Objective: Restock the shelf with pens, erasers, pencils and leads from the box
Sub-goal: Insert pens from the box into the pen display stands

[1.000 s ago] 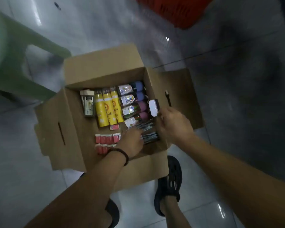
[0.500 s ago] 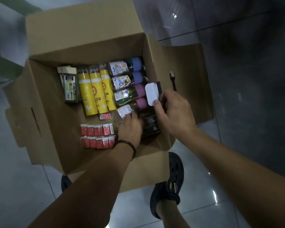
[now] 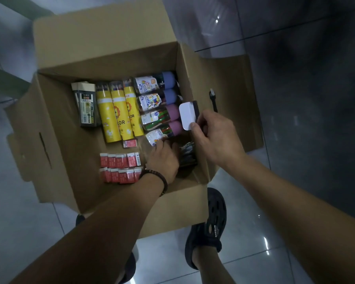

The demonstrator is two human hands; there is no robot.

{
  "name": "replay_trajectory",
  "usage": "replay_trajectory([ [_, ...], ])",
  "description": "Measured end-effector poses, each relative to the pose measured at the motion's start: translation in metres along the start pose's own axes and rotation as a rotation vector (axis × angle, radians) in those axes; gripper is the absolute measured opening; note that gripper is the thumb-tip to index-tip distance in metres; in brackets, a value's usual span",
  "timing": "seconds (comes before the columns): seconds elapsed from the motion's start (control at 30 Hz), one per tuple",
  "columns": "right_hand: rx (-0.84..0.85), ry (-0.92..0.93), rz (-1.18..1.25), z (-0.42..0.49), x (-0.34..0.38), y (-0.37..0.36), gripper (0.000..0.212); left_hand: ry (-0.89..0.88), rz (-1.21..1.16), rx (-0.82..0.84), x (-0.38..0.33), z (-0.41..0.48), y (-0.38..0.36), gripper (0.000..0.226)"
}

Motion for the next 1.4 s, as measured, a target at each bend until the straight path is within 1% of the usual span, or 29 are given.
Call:
replay_trajectory([
  [0.1, -0.002, -0.029, 0.000, -0.003, 0.004, 0.007, 0.015, -0.010, -0.030, 0.055, 0.005, 0.000, 0.013, 0.030],
  [0.13, -0.004, -0.049, 0.008, -0.005, 0.007, 0.009, 0.013, -0.012, -0.074, 0.078, 0.010, 0.002, 0.015, 0.030],
  [0.17, -0.009, -0.068, 0.019, -0.007, 0.009, 0.012, 0.012, -0.006, -0.181, 0.113, 0.016, 0.002, 0.021, 0.029],
  [0.2, -0.017, -0.087, 0.030, -0.011, 0.013, 0.015, 0.012, 0.007, -0.340, 0.156, 0.022, 0.000, 0.027, 0.028],
  [0.27, -0.023, -0.129, 0.054, -0.020, 0.024, 0.022, 0.011, 0.054, -0.743, 0.237, 0.032, -0.012, 0.047, 0.023],
  [0.33, -0.027, -0.168, 0.115, -0.034, 0.039, 0.028, 0.012, 0.122, -1.139, 0.296, 0.037, -0.040, 0.073, 0.013],
  [0.4, -0.033, -0.205, 0.203, -0.051, 0.063, 0.037, 0.013, 0.172, -1.472, 0.327, 0.041, -0.077, 0.102, 0.009],
  [0.47, -0.022, -0.231, 0.335, -0.069, 0.097, 0.051, 0.011, 0.163, -1.749, 0.341, 0.046, -0.118, 0.133, 0.014],
  [0.53, 0.023, -0.234, 0.505, -0.088, 0.142, 0.070, 0.010, 0.132, -1.897, 0.333, 0.052, -0.160, 0.169, 0.024],
  [0.6, 0.083, -0.185, 0.586, -0.107, 0.194, 0.096, 0.020, 0.078, -1.973, 0.331, 0.059, -0.205, 0.211, 0.031],
  [0.7, 0.162, -0.120, 0.678, -0.136, 0.274, 0.144, 0.025, 0.023, -1.986, 0.345, 0.074, -0.283, 0.282, 0.035],
  [0.8, 0.218, -0.070, 0.637, -0.168, 0.353, 0.192, 0.022, 0.023, -1.969, 0.336, 0.094, -0.367, 0.350, 0.035],
  [0.93, 0.292, 0.030, 0.615, -0.215, 0.466, 0.249, 0.019, 0.013, -2.036, 0.247, 0.120, -0.480, 0.431, 0.036],
  [1.0, 0.356, 0.109, 0.639, -0.240, 0.520, 0.268, 0.008, -0.008, -2.046, 0.168, 0.130, -0.535, 0.464, 0.037],
  [1.03, 0.387, 0.134, 0.666, -0.253, 0.547, 0.276, 0.007, -0.021, -2.051, 0.120, 0.135, -0.560, 0.477, 0.037],
  [1.1, 0.416, 0.196, 0.686, -0.280, 0.592, 0.286, 0.024, -0.039, -2.085, 0.009, 0.142, -0.609, 0.496, 0.037],
  [1.17, 0.438, 0.279, 0.673, -0.306, 0.631, 0.291, 0.034, -0.042, -2.122, -0.105, 0.148, -0.654, 0.507, 0.039],
  [1.23, 0.501, 0.365, 0.651, -0.332, 0.668, 0.289, 0.036, -0.036, -2.152, -0.233, 0.152, -0.701, 0.509, 0.034],
  [1.33, 0.571, 0.497, 0.558, -0.374, 0.723, 0.277, 0.036, 0.043, -2.183, -0.459, 0.156, -0.771, 0.504, 0.020],
  [1.4, 0.621, 0.590, 0.484, -0.403, 0.759, 0.264, 0.035, 0.114, -2.211, -0.628, 0.160, -0.814, 0.496, 0.021],
])
Point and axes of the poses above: each hand's wrist, its own z-axis towards the middle knuckle, its own y-axis out of the back of the hand, x = y × z, the point moved 2 cm from there along z, towards the middle knuckle, and after that the axes turned 2 degrees about x, right-handed, at the moved point
